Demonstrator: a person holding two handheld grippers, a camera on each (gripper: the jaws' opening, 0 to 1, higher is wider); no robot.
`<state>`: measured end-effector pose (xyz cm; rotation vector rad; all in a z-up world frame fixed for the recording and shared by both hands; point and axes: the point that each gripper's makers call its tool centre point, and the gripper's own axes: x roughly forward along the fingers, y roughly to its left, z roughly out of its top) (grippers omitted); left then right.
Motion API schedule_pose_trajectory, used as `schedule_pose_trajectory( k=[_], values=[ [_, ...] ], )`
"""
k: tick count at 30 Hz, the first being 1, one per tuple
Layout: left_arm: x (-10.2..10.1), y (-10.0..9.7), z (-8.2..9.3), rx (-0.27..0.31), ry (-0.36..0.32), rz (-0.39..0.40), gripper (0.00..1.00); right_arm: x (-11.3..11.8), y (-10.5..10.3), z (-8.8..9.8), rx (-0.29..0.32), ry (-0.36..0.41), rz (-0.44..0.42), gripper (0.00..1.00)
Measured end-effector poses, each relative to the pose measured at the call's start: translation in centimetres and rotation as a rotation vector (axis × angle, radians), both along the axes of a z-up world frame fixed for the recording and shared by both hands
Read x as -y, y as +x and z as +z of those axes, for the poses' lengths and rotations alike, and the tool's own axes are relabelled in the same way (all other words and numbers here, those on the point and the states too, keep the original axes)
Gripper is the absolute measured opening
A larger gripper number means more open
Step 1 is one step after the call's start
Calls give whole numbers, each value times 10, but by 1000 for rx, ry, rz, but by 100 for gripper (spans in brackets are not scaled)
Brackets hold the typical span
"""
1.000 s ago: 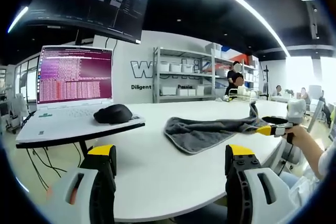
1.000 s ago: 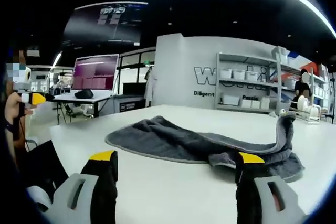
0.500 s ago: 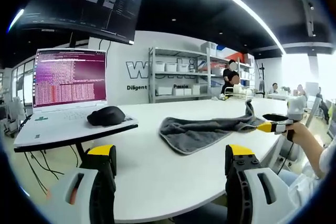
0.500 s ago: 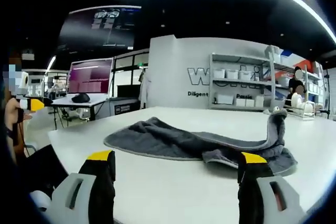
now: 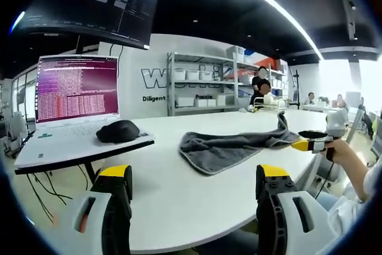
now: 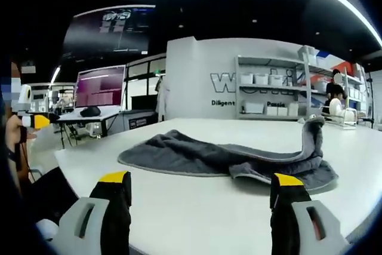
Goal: Open the folded towel by lifting each exposed corner and separating the folded layers until the towel lies flat within the target outline without major curled edges
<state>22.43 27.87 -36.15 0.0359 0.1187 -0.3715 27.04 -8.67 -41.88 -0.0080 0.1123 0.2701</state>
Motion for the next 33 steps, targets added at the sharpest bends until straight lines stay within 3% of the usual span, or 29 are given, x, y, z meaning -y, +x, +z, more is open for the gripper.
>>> schedule_pose_trajectory(
  k=[33],
  values=[
    [4,-2,-1,-1,10,-9,84,13,-8,4,13,-28,-37,96]
  ],
)
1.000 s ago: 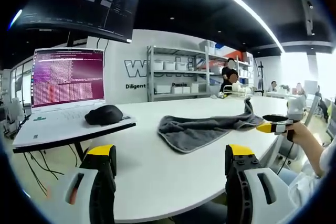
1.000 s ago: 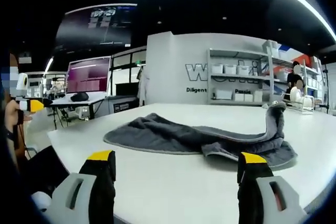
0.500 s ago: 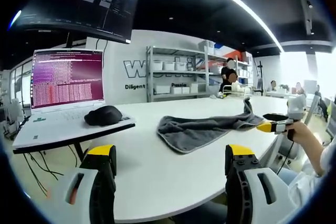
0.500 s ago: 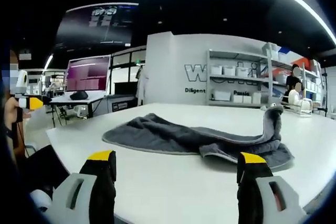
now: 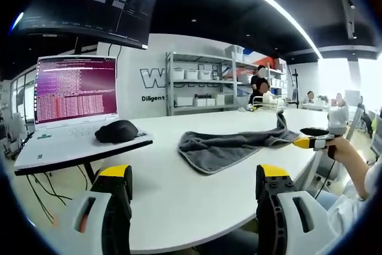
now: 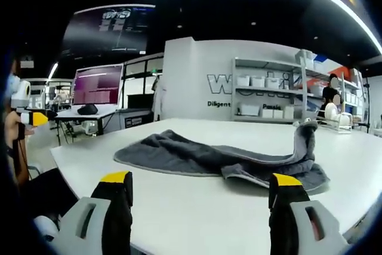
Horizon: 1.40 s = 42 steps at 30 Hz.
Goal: Open the folded towel by lifting each exposed corner and separating the folded layers until the towel lies flat within the target outline without major curled edges
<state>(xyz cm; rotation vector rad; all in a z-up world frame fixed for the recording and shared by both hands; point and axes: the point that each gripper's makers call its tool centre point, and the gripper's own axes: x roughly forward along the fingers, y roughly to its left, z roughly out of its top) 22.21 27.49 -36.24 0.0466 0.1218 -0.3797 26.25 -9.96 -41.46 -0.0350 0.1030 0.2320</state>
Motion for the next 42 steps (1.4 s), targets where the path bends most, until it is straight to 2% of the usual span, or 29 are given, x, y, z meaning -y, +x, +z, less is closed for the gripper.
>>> schedule_pose_trajectory(
  k=[21,27,42],
  values=[
    [6,0,-2,-4,12,-13,84,12,-7,-2,-5,-4,-35,94],
    [4,6,-1,-4,3,-7,84,27,-12,-2,0,-1,-59,94],
    [30,28,-2,-5,2,-80,84,56,-25,-3,-2,-5,-145,93]
  ],
)
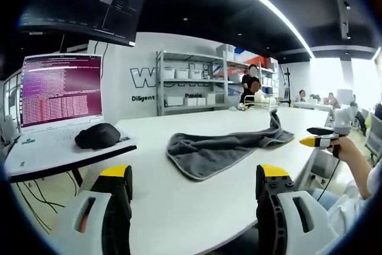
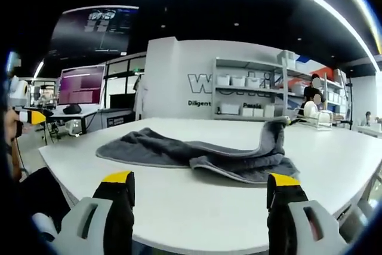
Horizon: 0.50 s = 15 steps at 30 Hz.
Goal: Open the folded towel by lifting each exposed corner and separating the folded layers until the towel lies flat within the target outline without major curled edges
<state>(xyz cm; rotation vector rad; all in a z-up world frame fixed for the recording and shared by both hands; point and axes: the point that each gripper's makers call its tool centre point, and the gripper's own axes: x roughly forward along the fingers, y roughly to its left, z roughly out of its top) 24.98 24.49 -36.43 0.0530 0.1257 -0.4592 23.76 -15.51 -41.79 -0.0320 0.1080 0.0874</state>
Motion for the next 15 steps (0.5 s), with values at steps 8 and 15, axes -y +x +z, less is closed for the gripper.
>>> schedule_pose_trajectory(
  k=[8,15],
  values=[
    [16,17,-1,-5,-11,-44,84,21,-9,-5,-15,-3,-60,93],
    [32,23,0,-1,-11,-88,84,34,-17,-7,-16,-3,-103,93]
  ],
)
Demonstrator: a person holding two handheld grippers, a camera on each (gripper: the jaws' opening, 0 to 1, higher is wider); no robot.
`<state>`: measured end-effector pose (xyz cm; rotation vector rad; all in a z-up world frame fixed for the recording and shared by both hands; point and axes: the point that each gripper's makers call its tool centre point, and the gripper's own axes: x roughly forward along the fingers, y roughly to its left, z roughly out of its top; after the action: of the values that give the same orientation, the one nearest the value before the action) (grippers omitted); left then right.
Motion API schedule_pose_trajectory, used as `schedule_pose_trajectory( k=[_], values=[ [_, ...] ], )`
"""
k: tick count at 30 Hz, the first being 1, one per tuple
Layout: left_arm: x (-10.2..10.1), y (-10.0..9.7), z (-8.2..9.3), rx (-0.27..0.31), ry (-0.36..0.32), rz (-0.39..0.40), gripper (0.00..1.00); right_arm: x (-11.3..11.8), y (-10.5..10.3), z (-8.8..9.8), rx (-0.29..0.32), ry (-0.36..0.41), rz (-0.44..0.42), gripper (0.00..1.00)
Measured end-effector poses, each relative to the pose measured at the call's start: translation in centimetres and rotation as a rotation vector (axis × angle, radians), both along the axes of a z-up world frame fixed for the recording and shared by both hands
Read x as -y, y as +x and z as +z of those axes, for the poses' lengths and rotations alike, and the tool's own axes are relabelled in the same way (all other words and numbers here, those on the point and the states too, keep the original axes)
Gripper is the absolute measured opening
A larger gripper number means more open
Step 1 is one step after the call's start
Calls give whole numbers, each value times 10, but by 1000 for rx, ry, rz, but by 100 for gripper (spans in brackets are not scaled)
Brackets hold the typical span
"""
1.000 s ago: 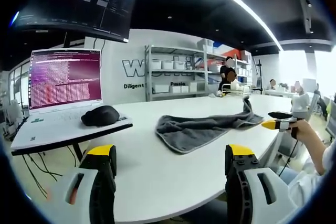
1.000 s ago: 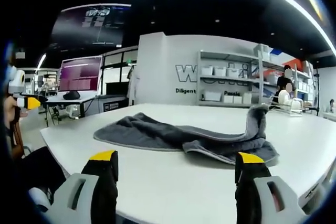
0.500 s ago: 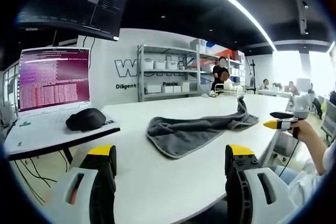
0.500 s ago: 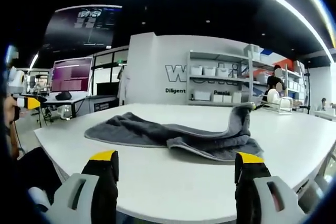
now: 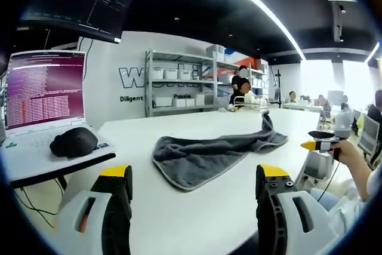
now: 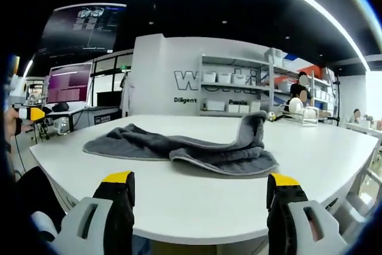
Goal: Open the folded towel by lifting each exposed corner and separating the folded layers until the towel lies flat within the target outline without major curled edges
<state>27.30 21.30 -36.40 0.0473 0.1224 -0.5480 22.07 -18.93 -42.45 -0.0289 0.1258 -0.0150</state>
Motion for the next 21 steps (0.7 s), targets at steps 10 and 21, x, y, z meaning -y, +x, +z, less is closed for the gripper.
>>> schedule_pose_trajectory(
  k=[10,21],
  values=[
    [17,3,0,0,9,-35,84,8,-3,-5,-14,-31,-10,90],
    [18,-1,-4,-5,35,-46,84,-13,10,-3,-19,-91,52,85]
  ],
)
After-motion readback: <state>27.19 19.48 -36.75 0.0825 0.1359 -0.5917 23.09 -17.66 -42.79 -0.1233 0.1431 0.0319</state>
